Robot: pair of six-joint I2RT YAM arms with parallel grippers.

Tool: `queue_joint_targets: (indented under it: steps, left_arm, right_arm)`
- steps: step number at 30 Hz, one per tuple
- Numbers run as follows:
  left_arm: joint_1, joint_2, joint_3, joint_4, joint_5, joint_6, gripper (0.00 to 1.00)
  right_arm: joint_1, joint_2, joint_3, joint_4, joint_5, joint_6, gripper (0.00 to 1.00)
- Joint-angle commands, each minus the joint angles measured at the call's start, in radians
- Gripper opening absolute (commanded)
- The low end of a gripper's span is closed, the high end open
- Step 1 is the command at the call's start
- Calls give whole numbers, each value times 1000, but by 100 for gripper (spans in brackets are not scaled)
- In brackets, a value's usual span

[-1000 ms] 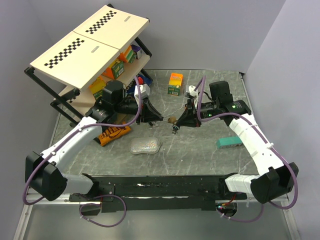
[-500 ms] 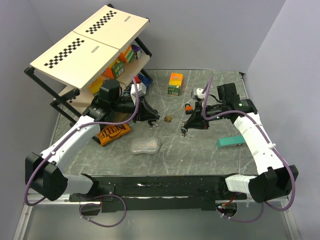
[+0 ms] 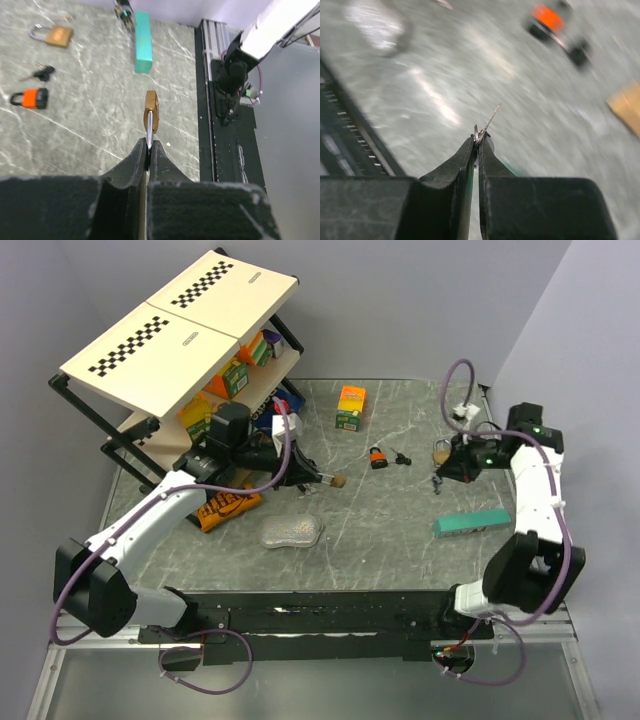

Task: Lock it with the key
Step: Place the key at the center of the board.

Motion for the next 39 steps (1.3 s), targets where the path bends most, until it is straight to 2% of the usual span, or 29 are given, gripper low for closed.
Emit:
queue_joint_targets:
  steps: [1,4,9,15,23,31,34,35,38,39]
  left_arm:
    - [-47,27,37,-15,-47,50,1]
    - [-61,39,26,7,-64,33,1]
    - [-64,54,6,37,-73,11,1]
    - [-63,73,8,17,-82,25,1]
    - [-63,62,-18,5,-82,31,1]
    - [-64,65,-34,4,-81,31,1]
    - [-64,76,-32,5,-75,18,1]
    - [-64,76,-32,5,-73,15,1]
    - [-64,80,-31,11,-75,8,1]
    - [-64,80,-31,13,-75,1,1]
  right_arm:
    - [-106,109,70,56,195,-26,0]
    - [-169,180,84,89,294,17,0]
    - [-198,281,61,169,398,47,0]
    - [-200,402,104,257,461,84,0]
    - [-200,560,191,258,501,100,0]
    - [-195,607,237,267,472,138,15]
    - [-190,608,251,271,470,152,27]
    - [-190,608,256,266,470,153,38]
    - [-189,581,250,258,464,150,55]
    - [-190,565,245,258,452,147,56]
